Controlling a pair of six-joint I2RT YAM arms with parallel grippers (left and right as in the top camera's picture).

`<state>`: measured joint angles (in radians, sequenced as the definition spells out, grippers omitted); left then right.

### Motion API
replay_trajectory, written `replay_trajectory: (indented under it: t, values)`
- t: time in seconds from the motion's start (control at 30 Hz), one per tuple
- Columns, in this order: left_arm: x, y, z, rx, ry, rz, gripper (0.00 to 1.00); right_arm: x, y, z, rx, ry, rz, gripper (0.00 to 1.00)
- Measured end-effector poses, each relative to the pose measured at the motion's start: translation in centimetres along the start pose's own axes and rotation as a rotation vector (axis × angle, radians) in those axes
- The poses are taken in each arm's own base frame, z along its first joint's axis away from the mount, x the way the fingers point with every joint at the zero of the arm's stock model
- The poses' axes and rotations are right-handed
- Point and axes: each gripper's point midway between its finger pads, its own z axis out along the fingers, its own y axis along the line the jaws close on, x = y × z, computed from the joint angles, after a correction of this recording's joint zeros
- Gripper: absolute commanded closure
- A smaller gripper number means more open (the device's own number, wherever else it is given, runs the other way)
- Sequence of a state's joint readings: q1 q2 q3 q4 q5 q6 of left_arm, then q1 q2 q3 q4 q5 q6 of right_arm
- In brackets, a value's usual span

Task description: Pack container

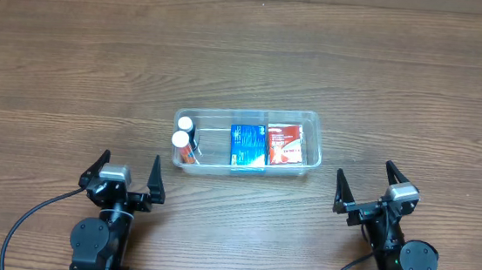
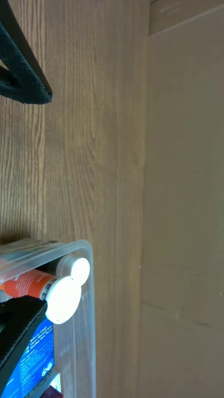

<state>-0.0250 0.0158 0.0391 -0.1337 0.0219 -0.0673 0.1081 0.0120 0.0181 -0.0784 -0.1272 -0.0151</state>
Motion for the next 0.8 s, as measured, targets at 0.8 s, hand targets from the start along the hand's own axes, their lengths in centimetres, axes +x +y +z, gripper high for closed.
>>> replay_trajectory:
  t: [0.8]
  values:
    - [0.0,0.2,0.2,-0.009,-0.027,0.001,0.0,0.0,0.0,0.0,0.0,0.0,0.001,0.0]
